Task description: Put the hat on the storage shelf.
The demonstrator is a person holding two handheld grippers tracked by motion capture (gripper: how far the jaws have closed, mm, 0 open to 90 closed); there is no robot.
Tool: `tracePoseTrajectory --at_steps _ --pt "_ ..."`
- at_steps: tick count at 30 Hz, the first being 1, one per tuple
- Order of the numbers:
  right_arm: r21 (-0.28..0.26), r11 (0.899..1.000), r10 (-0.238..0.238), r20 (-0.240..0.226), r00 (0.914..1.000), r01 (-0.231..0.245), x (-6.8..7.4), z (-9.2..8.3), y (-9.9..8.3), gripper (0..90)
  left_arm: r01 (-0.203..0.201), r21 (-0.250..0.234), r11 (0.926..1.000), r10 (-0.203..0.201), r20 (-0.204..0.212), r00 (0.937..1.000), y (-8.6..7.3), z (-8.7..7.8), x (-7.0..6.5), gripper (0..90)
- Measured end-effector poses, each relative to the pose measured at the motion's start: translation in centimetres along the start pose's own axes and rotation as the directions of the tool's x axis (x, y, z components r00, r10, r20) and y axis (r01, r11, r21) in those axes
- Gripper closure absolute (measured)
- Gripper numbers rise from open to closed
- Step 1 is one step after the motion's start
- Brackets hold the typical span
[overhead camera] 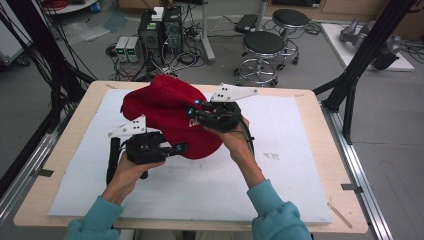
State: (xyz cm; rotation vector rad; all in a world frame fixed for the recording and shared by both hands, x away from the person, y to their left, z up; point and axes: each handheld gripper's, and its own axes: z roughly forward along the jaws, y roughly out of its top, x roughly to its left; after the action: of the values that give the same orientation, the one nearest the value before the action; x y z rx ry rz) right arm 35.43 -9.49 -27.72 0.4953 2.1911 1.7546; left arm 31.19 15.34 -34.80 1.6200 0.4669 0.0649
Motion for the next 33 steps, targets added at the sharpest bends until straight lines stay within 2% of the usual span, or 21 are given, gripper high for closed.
tracePoseTrajectory --at_steps 3,7,11,16,18,19,20,22,23,25,27,33 --pt "-0.001 1.0 -0.006 -0.004 1.0 0.006 0.06 -0.11 0.0 83.6 0.001 0.0 1.0 -0.001 0.01 0.9999 0.02 -0.12 0.01 70.7" --pt "-0.004 1.0 -0.008 -0.02 0.9998 0.008 0.11 -0.16 -0.03 83.5 0.025 -0.004 0.9997 -0.024 0.028 0.9993 0.08 -0.22 -0.02 77.3" --pt "-0.012 1.0 -0.028 -0.034 0.999 0.028 0.25 -0.15 0.01 82.9 0.048 0.006 0.9988 -0.048 0.012 0.9988 0.14 -0.38 0.07 81.8" --pt "-0.016 0.999 -0.044 -0.045 0.998 0.043 0.33 -0.14 0.01 79.5 0.042 0.011 0.9991 -0.042 -0.014 0.999 0.16 -0.47 0.0 84.1" --pt "-0.015 0.999 -0.04 -0.043 0.9982 0.04 0.32 -0.1 -0.04 72.4 0.032 0.021 0.9993 -0.032 -0.026 0.9992 0.15 -0.49 -0.01 84.4" --pt "-0.014 0.999 -0.036 -0.037 0.9987 0.035 0.26 -0.05 -0.11 62.8 0.027 0.028 0.9992 -0.026 -0.032 0.9992 0.13 -0.49 -0.04 84.6" --pt "-0.014 0.999 -0.031 -0.026 0.9992 0.03 0.22 0.01 -0.14 48.1 0.025 0.032 0.9992 -0.024 -0.037 0.999 0.12 -0.46 -0.07 84.6" --pt "0.004 1.0 0.001 -0.005 1.0 -0.001 0.11 0.27 -0.19 25.0 0.018 0.048 0.9987 -0.016 -0.045 0.9989 0.06 -0.41 -0.03 84.6" --pt "0.02 1.0 0.01 -0.003 1.0 -0.01 0.02 0.43 -0.25 17.8 0.023 0.048 0.9986 -0.021 -0.05 0.9985 0.01 -0.36 -0.04 84.6" --pt "0.049 0.999 -0.002 0.006 1.0 0.001 -0.01 0.61 -0.41 11.0 0.022 0.055 0.9982 -0.019 -0.056 0.9983 -0.08 -0.31 0.03 84.5" --pt "0.068 0.998 -0.006 -0.009 0.9999 0.007 0.03 0.68 -0.49 11.0 0.022 0.061 0.9979 -0.019 -0.062 0.9979 -0.1 -0.32 0.08 84.5" --pt "0.09 0.996 -0.019 0.008 0.9998 0.018 0.04 0.44 -0.47 11.0 0.014 0.064 0.9979 -0.009 -0.079 0.9968 -0.04 -0.51 0.15 84.5"
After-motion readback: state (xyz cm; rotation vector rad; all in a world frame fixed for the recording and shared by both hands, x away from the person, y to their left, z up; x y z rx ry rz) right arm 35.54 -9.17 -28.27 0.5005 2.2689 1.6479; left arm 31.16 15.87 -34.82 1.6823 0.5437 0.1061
